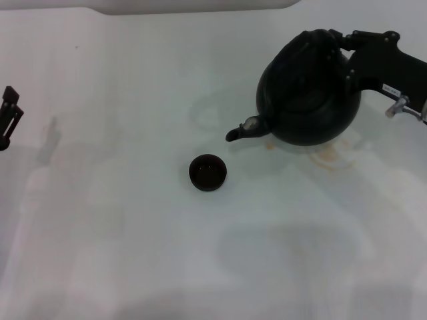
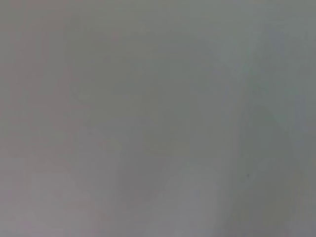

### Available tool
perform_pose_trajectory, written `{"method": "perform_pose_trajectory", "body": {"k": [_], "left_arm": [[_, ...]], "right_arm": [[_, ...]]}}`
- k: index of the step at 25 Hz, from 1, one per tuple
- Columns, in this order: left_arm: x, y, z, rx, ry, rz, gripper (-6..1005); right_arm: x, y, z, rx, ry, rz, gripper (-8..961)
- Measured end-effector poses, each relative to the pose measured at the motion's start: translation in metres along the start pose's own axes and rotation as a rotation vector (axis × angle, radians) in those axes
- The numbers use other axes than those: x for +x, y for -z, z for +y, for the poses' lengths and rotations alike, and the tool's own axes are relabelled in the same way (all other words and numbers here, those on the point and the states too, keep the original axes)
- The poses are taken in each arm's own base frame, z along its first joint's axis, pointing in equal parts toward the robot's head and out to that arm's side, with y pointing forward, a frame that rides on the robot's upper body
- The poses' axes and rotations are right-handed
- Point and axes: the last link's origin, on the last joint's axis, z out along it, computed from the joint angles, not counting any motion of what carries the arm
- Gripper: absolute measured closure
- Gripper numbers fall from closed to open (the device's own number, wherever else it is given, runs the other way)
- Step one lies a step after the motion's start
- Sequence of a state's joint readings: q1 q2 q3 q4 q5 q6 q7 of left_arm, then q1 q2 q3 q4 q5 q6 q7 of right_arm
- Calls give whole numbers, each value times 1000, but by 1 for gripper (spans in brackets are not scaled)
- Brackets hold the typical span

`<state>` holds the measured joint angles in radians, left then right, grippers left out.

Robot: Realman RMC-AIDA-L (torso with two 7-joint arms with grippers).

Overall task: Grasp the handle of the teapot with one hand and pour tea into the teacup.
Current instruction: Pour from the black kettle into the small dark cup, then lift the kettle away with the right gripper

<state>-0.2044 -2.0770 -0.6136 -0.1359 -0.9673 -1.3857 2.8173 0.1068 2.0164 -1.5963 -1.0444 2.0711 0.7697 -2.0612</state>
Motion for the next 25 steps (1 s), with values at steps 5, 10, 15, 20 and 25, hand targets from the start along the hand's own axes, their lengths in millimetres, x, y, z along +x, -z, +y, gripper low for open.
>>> {"method": "perform_pose_trajectory", "body": {"k": [5, 10, 15, 20, 25], "left_arm": [[0, 0, -1, 3, -2, -4, 110], [0, 0, -3, 12, -2, -4, 110], [0, 0, -3, 13, -4, -6, 109], [-1, 0, -3, 13, -3, -6, 109], [-1, 0, -3, 14, -3, -6, 109]], "right_arm": [[-6, 7, 13, -21, 50, -7, 767], [-11, 8, 27, -25, 105, 9, 767], [-16, 1, 38, -24, 140, 17, 773], [-21, -6, 44, -22, 190, 31, 775], [-23, -12, 50, -10, 240, 51, 775]]}}
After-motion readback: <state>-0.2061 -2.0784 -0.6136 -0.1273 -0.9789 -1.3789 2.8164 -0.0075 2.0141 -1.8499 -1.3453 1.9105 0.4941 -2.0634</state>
